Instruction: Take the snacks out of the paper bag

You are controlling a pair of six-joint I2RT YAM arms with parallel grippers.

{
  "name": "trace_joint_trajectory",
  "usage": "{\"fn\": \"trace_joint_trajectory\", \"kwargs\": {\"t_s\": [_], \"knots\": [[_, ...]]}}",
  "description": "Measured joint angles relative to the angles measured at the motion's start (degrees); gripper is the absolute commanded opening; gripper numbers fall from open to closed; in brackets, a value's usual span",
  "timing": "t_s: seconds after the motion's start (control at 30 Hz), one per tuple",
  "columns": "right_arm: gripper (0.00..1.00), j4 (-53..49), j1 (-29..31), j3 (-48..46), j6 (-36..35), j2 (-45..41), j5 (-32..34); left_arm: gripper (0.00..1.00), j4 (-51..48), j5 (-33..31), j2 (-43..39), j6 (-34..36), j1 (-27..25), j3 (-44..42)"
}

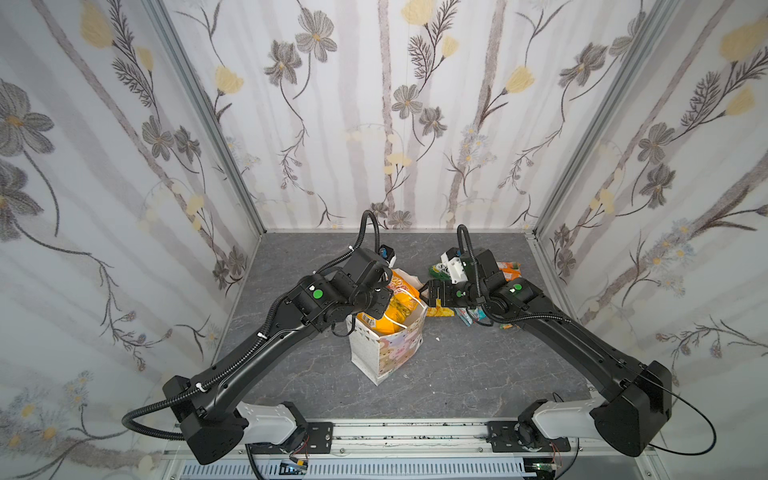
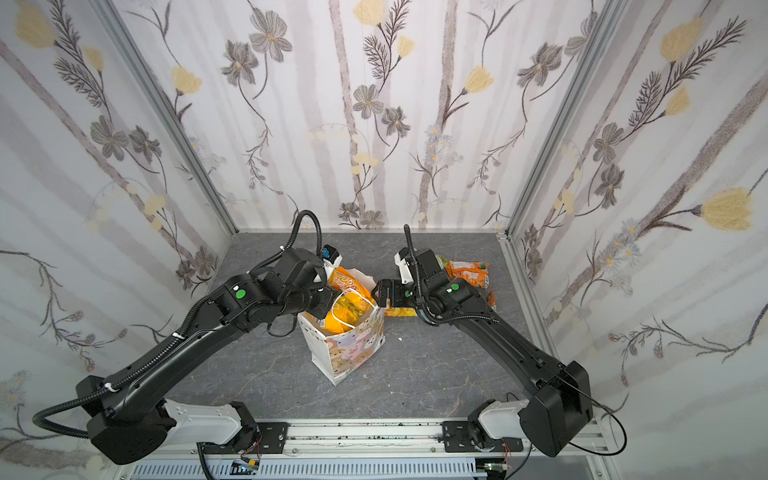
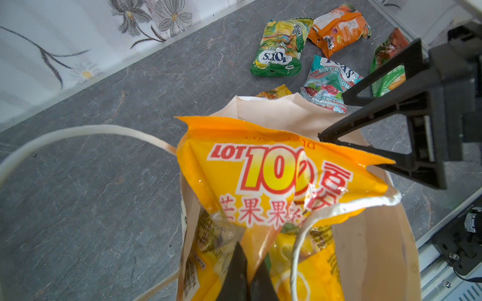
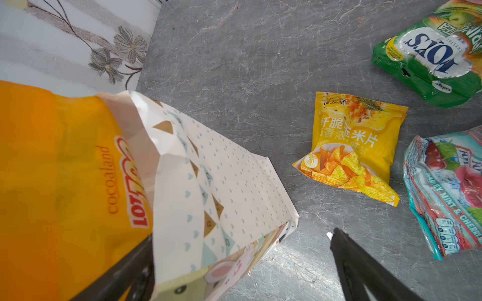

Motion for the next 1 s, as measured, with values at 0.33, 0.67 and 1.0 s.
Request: {"fn": "trace_joint_trajectory", "kwargs": {"t_s": [0.33, 0.67, 1.0], "knots": [[0.99, -1.8, 0.0, 3.9, -0.4, -3.2, 1.1, 0.0, 3.8, -2.0, -2.1, 0.1, 0.0, -0.7], [0.99, -0.5, 0.0, 10.0, 0.2, -6.9, 1.1, 0.0, 7.0, -2.2, -4.7, 2.6, 0.0, -0.9], [0.99, 8.9, 0.2, 10.2, 1.8, -7.6, -10.5, 0.0, 10.6, -2.1, -5.8, 5.5, -0.1, -1.0]]}}
